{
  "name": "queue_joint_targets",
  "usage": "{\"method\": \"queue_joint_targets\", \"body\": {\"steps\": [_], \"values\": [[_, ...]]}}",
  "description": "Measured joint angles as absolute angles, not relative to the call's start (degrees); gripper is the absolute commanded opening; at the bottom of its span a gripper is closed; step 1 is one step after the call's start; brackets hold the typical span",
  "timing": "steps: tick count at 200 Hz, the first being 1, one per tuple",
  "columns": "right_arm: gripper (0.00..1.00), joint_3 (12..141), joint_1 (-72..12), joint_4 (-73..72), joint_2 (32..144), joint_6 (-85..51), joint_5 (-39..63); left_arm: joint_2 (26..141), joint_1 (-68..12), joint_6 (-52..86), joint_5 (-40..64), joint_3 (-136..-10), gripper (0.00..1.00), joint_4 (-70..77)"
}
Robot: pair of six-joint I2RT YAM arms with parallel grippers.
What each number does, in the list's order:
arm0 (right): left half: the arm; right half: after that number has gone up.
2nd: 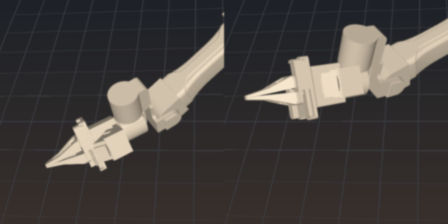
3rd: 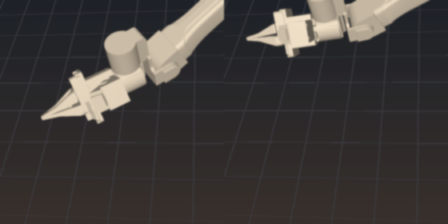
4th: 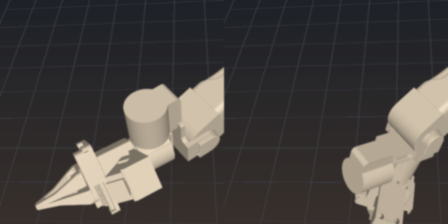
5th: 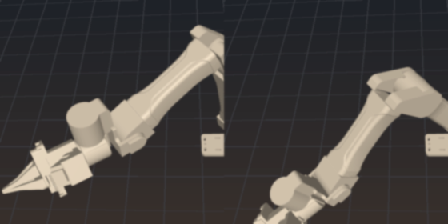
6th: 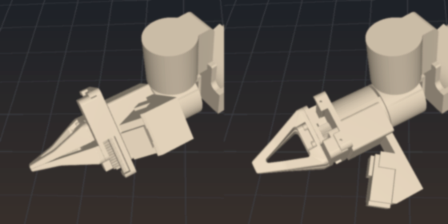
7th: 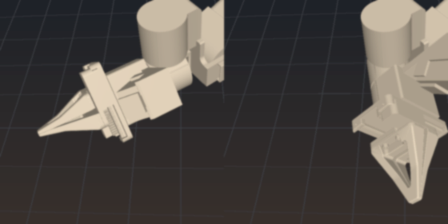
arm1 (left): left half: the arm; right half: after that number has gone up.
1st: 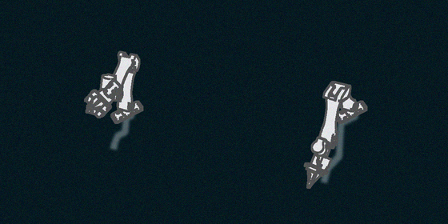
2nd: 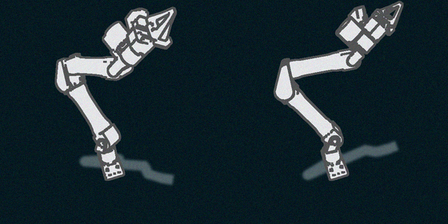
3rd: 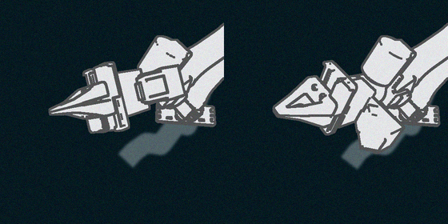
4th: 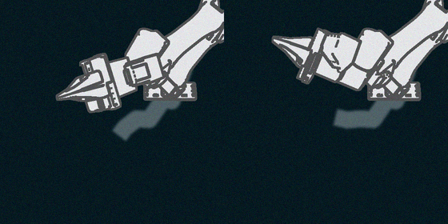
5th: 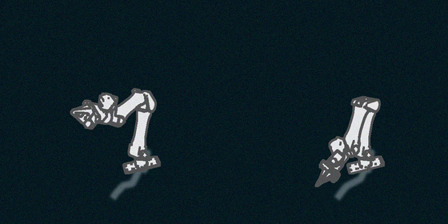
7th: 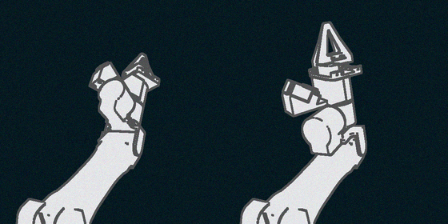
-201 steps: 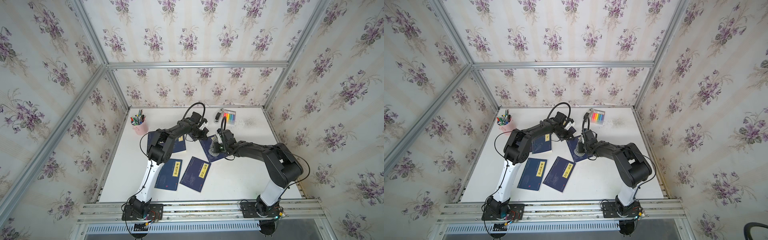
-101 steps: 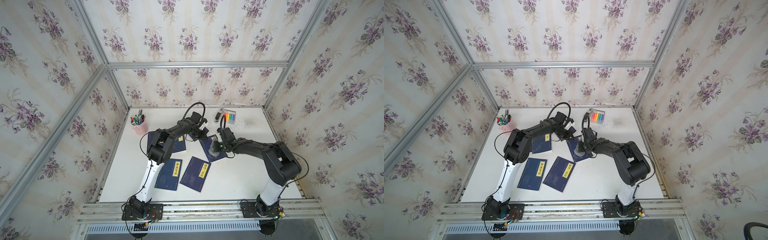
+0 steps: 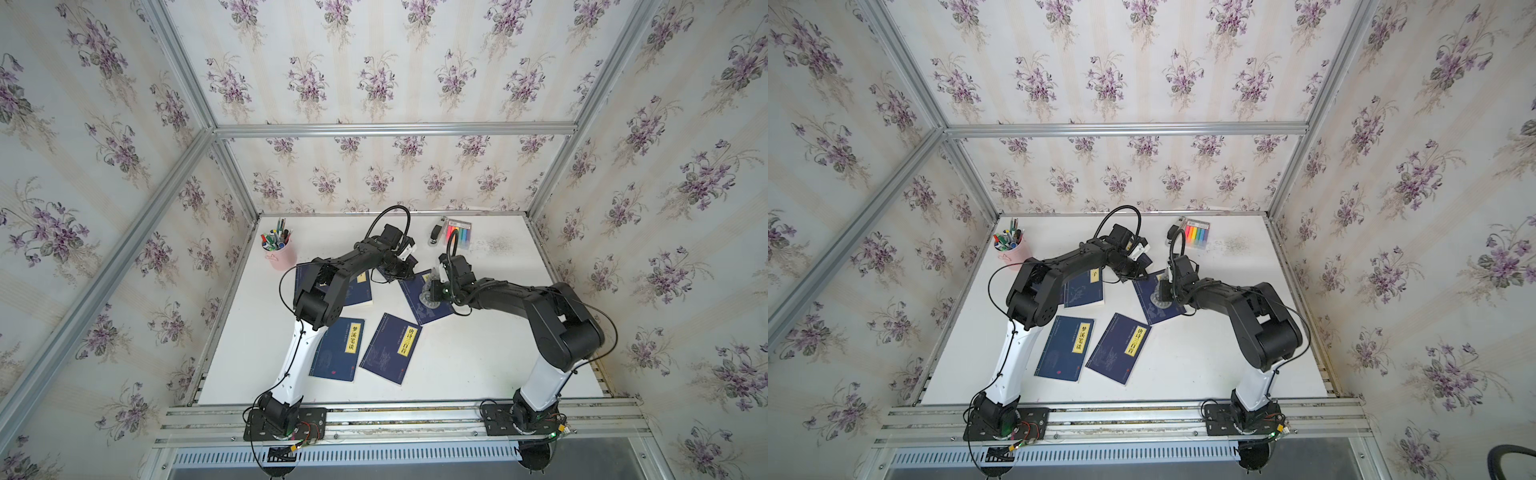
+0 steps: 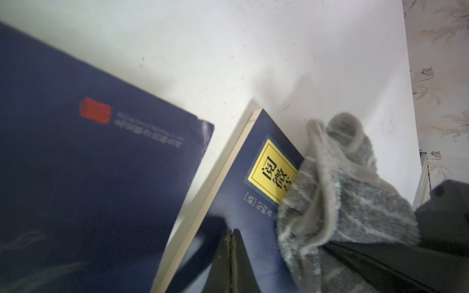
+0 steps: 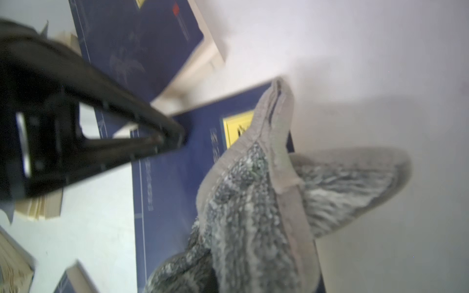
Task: Wipe the cover of the book
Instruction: Wipe the dirt from the cover of the book.
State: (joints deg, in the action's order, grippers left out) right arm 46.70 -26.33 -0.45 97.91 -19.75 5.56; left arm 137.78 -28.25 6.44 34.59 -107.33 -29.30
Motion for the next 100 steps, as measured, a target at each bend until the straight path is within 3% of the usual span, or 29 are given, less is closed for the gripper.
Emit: {"method": "queue_joint_targets", "body": {"steps": [48,100], "values": [[0.00,37.8,-26.6,1.0,88.2,-22.3,3.7,137.6,-28.6,5.6,33.5,-107.4,0.00,-29.3],[0.00,52.3,-25.9,4.3,101.1,-21.0,3.9,137.4,-29.2,5.2,31.5,-107.4,0.00,-29.5]]}}
